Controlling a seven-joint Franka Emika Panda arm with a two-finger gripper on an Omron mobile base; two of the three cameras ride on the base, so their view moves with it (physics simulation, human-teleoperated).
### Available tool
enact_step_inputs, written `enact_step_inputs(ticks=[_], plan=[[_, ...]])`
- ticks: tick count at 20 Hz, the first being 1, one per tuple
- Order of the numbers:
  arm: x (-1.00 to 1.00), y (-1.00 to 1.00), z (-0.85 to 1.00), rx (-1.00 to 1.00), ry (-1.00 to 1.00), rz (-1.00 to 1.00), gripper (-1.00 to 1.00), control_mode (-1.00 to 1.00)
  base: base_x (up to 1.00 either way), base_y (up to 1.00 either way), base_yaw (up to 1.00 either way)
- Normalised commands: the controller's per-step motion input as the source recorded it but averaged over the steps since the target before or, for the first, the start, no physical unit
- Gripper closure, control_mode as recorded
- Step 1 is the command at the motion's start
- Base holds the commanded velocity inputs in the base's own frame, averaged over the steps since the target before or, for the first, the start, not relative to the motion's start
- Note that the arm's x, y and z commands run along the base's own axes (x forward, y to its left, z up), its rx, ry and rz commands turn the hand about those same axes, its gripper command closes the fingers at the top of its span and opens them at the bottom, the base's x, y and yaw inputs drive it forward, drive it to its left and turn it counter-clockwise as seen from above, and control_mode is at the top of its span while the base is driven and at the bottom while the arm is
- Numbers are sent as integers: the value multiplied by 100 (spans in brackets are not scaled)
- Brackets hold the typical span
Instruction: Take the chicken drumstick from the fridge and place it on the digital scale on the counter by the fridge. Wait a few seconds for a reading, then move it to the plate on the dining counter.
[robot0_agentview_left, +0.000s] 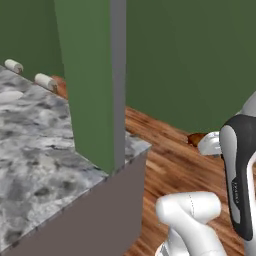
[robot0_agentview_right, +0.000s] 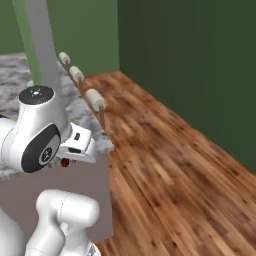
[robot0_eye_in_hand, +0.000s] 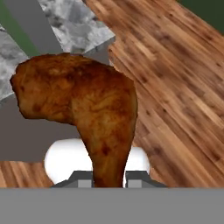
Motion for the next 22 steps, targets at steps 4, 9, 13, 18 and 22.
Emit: enact_step_inputs(ticks=[4, 9, 13, 18, 22], plan=[[0, 0, 0, 0, 0, 0, 100, 100, 100, -100, 21], [0, 0, 0, 0, 0, 0, 100, 100, 100, -100, 35], [0, 0, 0, 0, 0, 0, 100, 100, 100, -98, 40], [0, 0, 0, 0, 0, 0, 100, 100, 100, -95, 41], [0, 0, 0, 0, 0, 0, 100, 100, 100, -90, 40]])
